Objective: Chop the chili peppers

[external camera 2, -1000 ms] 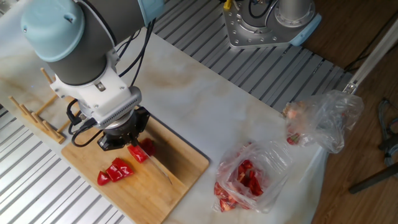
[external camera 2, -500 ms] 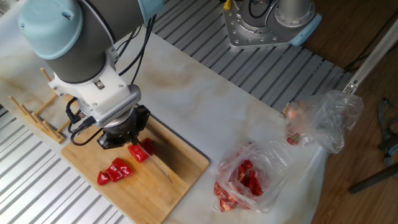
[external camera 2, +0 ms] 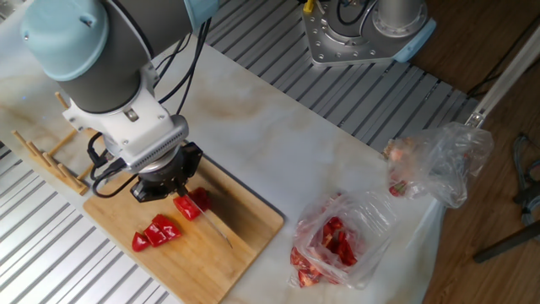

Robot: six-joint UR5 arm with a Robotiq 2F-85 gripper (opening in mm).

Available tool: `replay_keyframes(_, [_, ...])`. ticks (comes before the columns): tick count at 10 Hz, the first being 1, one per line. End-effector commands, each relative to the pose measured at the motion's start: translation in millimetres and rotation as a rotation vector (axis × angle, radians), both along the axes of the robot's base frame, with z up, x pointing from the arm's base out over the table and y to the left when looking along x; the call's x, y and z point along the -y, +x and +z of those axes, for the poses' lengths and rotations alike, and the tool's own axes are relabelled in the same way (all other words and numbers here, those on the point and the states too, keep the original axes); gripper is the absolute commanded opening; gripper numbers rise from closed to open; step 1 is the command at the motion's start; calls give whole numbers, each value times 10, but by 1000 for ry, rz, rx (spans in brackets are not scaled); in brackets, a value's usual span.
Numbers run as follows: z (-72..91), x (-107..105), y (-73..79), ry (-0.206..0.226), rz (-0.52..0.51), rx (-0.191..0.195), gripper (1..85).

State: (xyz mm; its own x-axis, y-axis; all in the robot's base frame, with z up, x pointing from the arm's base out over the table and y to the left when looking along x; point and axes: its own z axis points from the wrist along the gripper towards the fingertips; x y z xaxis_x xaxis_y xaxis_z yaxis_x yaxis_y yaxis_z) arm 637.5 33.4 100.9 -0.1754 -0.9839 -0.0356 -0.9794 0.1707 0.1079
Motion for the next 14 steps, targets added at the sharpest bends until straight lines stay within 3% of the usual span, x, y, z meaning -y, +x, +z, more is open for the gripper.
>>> replay_keyframes(1, [6,-53,20,22,-14,-21,13])
replay_keyframes(3, [28,5,34,4,0,-30,13])
replay_keyframes(7, [-79,14,40,8,14,-33,13])
replay_keyframes(14, [-114,-3,-2,21,18,-45,13])
